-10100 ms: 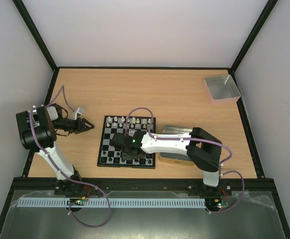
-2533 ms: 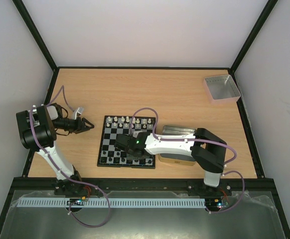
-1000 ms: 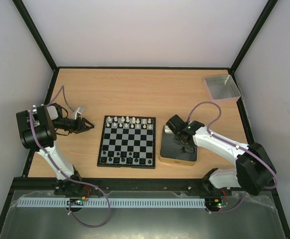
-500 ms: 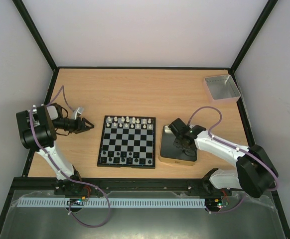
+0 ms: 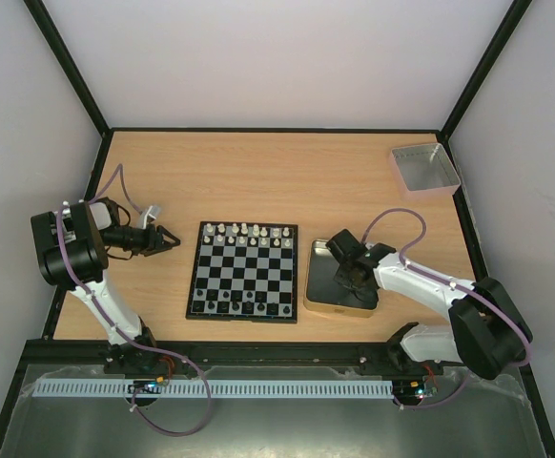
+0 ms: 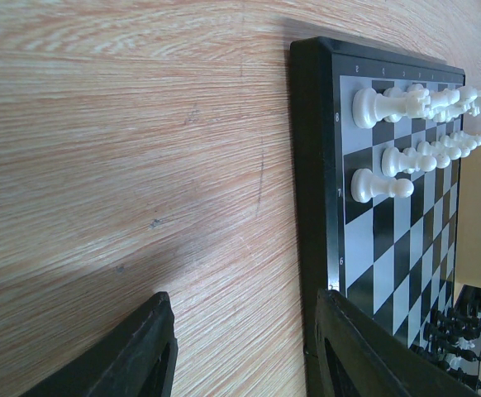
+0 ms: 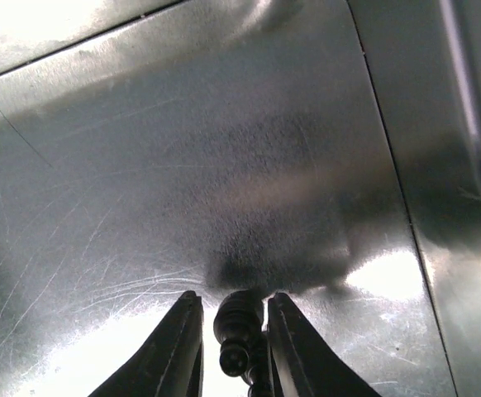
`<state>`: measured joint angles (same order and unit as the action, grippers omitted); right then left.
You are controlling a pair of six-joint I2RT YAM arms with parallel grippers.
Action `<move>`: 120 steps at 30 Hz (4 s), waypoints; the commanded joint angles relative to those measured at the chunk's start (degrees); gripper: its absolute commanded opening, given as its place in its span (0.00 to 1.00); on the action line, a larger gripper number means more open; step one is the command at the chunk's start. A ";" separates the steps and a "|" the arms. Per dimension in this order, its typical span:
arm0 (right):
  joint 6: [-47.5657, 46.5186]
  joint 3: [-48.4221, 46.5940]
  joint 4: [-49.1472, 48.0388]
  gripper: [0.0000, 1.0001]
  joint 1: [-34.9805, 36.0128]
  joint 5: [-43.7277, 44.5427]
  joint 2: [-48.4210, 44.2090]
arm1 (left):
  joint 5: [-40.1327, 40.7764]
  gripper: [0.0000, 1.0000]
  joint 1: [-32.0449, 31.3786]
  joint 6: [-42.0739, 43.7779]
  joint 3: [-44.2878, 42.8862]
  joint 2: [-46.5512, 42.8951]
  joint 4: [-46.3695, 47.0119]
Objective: Set up the chess pieces on the board
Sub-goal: Pick up the chess piece from the storage box, then place the chess piece on the chessboard.
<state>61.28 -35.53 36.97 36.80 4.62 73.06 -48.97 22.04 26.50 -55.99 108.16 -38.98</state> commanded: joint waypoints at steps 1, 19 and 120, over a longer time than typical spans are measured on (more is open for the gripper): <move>-0.61 0.31 -0.24 0.19 -0.53 0.65 -0.63 | 19.66 0.49 -0.15 0.06 2.34 5.17 5.23; -1.73 -2.58 2.46 0.04 -0.82 2.48 0.58 | 19.62 0.49 -0.16 0.13 2.29 5.28 5.21; 5.90 -22.03 16.33 0.23 14.92 13.90 9.81 | 18.65 0.49 0.07 0.83 1.94 5.66 4.49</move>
<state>64.45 -62.54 47.51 53.65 14.00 85.82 -49.01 22.04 26.50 -56.36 108.47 -39.46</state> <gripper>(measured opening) 0.229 0.486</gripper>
